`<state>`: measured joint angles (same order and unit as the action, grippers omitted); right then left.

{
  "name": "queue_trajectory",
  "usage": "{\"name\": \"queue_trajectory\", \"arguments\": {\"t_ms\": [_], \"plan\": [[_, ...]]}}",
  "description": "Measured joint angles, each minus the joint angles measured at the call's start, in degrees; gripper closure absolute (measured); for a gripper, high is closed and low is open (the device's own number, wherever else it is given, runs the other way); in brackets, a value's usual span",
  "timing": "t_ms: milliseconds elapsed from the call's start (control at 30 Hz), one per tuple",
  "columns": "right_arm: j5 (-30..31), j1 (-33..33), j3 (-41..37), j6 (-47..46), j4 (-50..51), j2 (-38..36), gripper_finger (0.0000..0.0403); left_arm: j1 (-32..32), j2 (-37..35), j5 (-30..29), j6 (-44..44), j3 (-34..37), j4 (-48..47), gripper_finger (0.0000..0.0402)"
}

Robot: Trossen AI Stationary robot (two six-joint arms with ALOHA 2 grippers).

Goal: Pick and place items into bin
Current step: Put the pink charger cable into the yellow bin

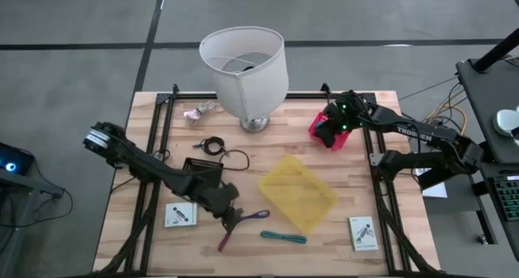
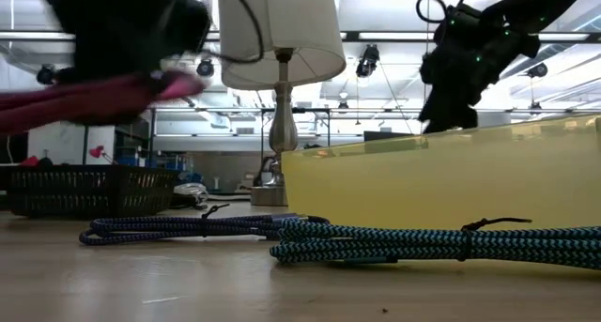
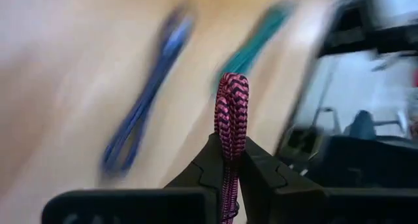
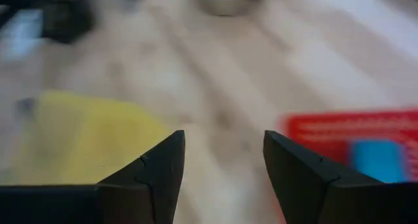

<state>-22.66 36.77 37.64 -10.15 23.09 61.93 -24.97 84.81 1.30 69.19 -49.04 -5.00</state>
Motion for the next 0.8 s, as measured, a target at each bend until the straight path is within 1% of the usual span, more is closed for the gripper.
{"name": "queue_trajectory", "arguments": {"t_ms": [100, 167, 267, 333, 400, 467, 533, 600, 700, 800], "plan": [[-7.64, -1.77, -0.4, 0.02, -3.65, 0.0, 0.0214, -0.22, -2.09, -8.28, -12.34, -0.03, 8.56, 0.0392], [-11.12, -3.56, -0.46, 0.02, -5.8, -0.14, 0.022, 0.1, -3.5, -13.48, -17.79, -0.13, 11.65, 0.0392], [-14.14, -7.24, -0.52, 0.12, -9.05, -0.47, 0.0229, 1.22, -4.59, -20.35, -23.62, -0.1, 14.75, 0.0392], [-15.82, -10.53, -0.54, 0.17, -12.84, -0.55, 0.0235, 2.13, -5.55, -25.2, -26.17, -0.04, 16.85, 0.0392], [-16.41, -14.32, -0.58, 0.26, -17.5, -0.59, 0.024, 3.08, -5.89, -28.64, -28.38, -0.11, 20.71, 0.0392], [-16.39, -18.34, -0.58, 0.36, -23.65, -0.46, 0.0244, 4.08, -5.7, -29.83, -31.66, -0.02, 25.52, 0.0392], [-16.37, -22.06, -0.58, 1.14, -28.65, -0.25, 0.0247, 5.07, -5.14, -29.87, -35.25, -0.04, 31.85, 0.0392], [-15.84, -25.09, -0.58, 1.71, -33.05, 0.12, 0.0248, 5.53, -5.01, -29.93, -38.6, -0.04, 35.84, 0.0392], [-11.11, -27.88, -0.58, 0.49, -36.02, 0.32, 0.0243, 6.28, -4.93, -30.0, -40.59, -0.04, 37.65, 0.0392], [-6.26, -29.07, -0.58, -0.23, -35.71, 0.33, 0.0227, 6.84, -4.93, -30.52, -41.12, -0.04, 37.47, 0.0392]]}}
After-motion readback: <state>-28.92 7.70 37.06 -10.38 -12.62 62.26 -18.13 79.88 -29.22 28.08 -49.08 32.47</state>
